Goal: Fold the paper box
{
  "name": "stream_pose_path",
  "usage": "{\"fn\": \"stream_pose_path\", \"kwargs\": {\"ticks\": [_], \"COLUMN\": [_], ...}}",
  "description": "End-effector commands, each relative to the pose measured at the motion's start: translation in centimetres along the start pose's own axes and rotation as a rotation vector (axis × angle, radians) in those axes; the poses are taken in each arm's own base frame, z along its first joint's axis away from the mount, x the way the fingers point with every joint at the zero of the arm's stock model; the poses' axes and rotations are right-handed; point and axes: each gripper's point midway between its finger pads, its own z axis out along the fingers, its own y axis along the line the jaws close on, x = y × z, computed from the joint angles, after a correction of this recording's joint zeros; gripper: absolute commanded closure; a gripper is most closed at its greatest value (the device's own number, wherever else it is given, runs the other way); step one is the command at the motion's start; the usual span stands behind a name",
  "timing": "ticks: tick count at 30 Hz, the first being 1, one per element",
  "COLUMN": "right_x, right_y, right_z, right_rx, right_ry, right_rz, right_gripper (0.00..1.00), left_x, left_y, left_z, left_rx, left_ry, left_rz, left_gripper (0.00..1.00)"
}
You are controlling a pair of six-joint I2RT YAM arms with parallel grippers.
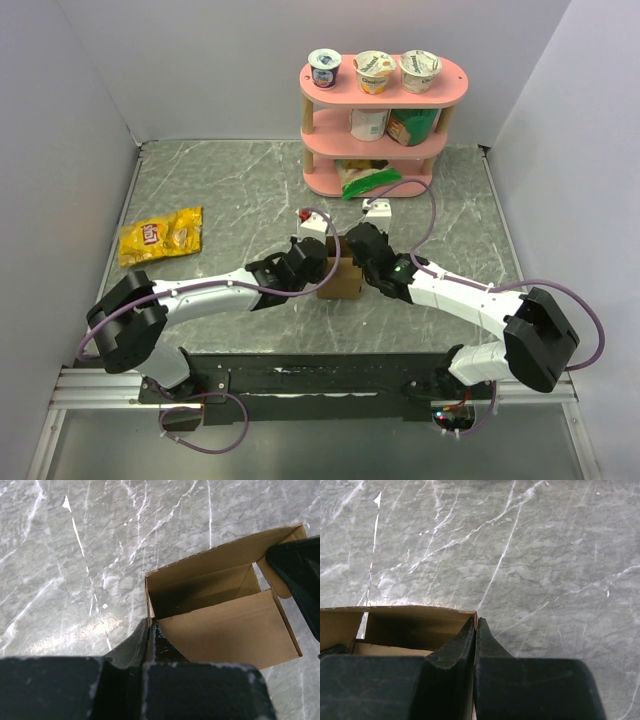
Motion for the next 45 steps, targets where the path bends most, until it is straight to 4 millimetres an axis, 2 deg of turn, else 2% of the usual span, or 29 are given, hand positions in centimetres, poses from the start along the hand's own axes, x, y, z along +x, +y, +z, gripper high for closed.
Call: {"fn": "stream_pose_path", "kwargs": {"ticks": [1,7,15,23,28,31,37,45], "right_x": [-0.3,-0.7,-2.0,-3.0,-2.5,-1.1,0.3,0.5], "right_y": [2.8,2.9,1.4,2.3,2.6,2.4,2.2,3.0], "right_z": [-0.6,-0.7,-1.5,-2.1,-2.0,-1.8,-1.6,-1.5], "right_rx": [-0.100,-0.104,-0.073,-0.118,-0.120,-0.127,-0.125,-0.145], "right_ry": [0.017,0.014,-0.032,-0.018,0.006,0.023,0.038,0.049], "right_rz": [0.065,0.058,-0.007,-0.007,0.008,0.031,0.092,0.145], "right_gripper": [1.00,1.00,1.00,1.00,1.00,1.00,1.00,1.00], "left_x": [-0.9,-0.3,-0.2,-0.2,-0.1,-0.2,-0.8,-0.5], "left_y": [-2.6,-2.4,-1.6,-1.9,-2.8,-3.2,-3.7,-4.3], "left_z": [-0.3,-0.2,-0.5,-0.8,-0.6,-0.5,-0.5,-0.3], "left_rx": [0.061,0.043,0.006,-0.043,-0.046,-0.037,-0.033,-0.011], "left_ry": [-0.011,-0.005,-0.023,-0.051,-0.050,-0.047,-0.055,-0.041], "left_rz": [-0.027,-0.006,0.025,0.085,0.092,0.083,0.055,0.044], "left_gripper": [0.99,0.99,0.99,0.99,0.99,0.99,0.99,0.99]}}
